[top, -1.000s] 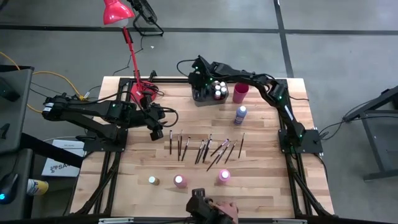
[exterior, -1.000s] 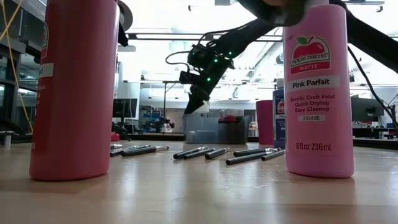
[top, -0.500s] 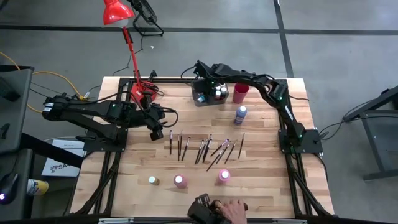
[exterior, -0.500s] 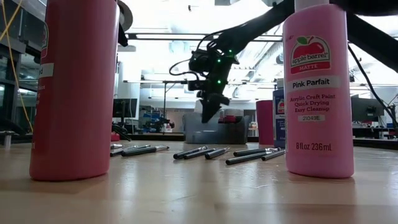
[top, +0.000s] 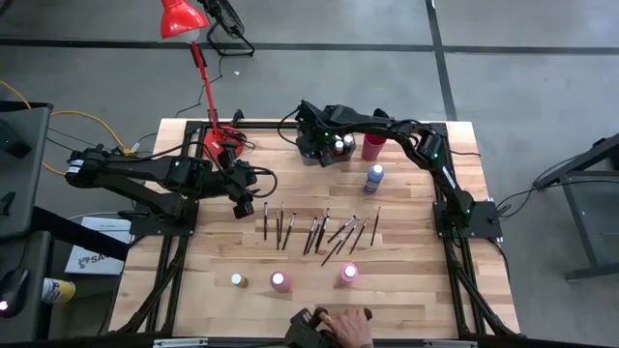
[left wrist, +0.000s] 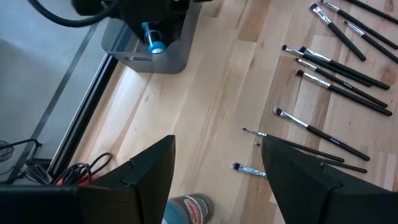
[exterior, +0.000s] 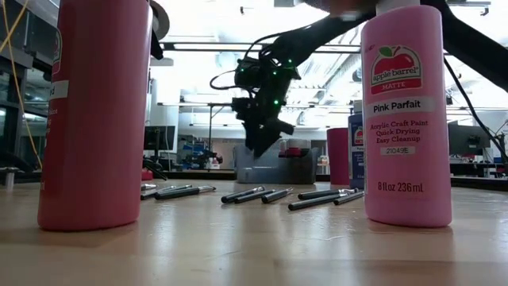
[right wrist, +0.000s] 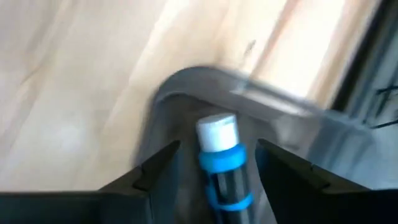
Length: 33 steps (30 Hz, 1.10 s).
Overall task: Pick & Place Paint Supplies
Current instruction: Put the small light blue paint bottle into the black bin
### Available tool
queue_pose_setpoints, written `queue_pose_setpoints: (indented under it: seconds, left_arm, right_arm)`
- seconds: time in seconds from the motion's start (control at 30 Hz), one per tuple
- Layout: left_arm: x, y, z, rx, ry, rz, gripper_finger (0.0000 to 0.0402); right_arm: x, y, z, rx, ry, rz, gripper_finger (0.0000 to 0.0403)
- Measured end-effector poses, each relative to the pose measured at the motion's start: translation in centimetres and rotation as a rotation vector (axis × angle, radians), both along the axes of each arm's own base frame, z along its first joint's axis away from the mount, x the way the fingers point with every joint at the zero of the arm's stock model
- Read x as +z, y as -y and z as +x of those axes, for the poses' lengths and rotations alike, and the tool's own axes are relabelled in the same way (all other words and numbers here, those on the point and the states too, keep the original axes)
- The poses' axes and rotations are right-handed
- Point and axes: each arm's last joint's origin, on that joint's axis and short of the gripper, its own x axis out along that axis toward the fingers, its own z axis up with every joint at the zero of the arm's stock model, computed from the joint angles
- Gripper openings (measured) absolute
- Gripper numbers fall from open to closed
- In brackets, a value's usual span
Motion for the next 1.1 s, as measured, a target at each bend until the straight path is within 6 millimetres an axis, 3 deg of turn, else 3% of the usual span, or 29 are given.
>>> queue_pose_setpoints:
  seconds: [0.2,0.37,0.57,1.1]
  left_arm:
    - [0.0,0.0,0.0,-0.001,0.000,-0.001,0.0232]
    - [0.0,0.0,0.0,-0.003,0.000,-0.004,0.0232]
    - [0.0,0.1,0.0,-0.012,-0.001,-0.017,0.0232]
    - [-0.1,0.1,0.1,-0.009,0.002,-0.041,0.0232]
  right_arm:
    - [0.1,0.2,0.2,0.033,0.026,-0.026,0.0204]
    - [-1.5,0.3,0.4,0.038,-0.011,0.006,0.0200]
    - [-2.0,0.4,0.7,0.042,0.011,0.016,0.0199]
    - [-4.6,1.2,-0.7,-0.021,-0.076,0.232,0.0199]
